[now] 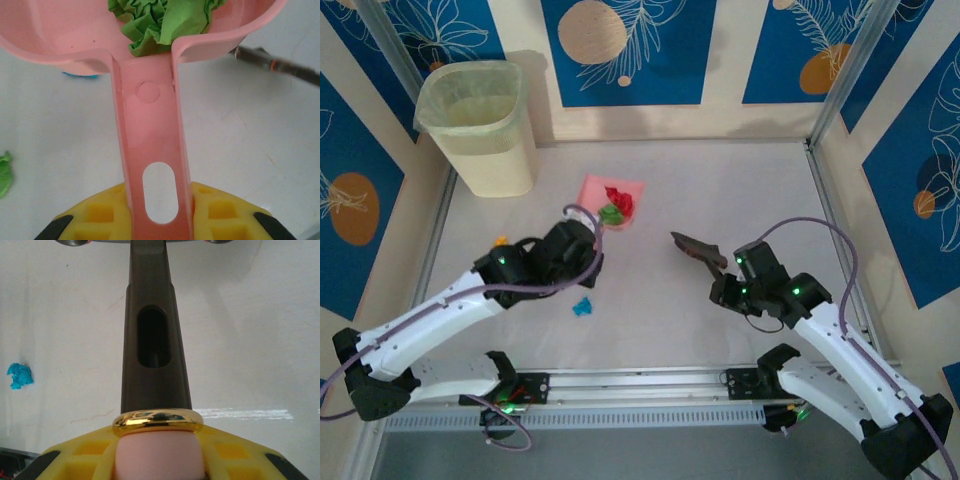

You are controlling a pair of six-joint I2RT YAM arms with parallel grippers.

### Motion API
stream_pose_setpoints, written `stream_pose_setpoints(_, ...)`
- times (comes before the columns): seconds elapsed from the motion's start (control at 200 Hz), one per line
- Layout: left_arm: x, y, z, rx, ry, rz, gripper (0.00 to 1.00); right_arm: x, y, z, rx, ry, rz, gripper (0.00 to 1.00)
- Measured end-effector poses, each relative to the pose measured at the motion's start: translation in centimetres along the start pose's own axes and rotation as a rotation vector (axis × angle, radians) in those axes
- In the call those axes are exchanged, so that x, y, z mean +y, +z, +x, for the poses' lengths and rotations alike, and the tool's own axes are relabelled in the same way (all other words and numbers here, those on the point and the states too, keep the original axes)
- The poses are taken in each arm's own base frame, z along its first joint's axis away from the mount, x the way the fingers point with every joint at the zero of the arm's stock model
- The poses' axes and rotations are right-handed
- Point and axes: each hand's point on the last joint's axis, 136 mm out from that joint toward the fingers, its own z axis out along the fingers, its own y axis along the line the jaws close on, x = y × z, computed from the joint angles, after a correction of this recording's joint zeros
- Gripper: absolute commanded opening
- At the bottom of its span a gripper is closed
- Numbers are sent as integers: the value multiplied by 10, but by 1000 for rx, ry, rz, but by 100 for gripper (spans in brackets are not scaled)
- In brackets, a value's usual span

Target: Sweep away the paper scraps from the table

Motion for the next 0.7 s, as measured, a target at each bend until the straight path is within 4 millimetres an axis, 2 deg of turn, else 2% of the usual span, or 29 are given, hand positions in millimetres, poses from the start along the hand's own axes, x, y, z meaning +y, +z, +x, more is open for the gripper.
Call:
stream_pose_setpoints(0.385,75,-49,-124,-82,-212,-156,0,21,16,19,49,-158,-4,0)
stream_pose_setpoints(0.53,97,-54,-156,-99,-273,-163,0,25,23,24,59,-201,9,0)
stream_pose_setpoints(0.7,122,-53,-182,-115,-359,-140,0,28,25,21,42,-217,11,0)
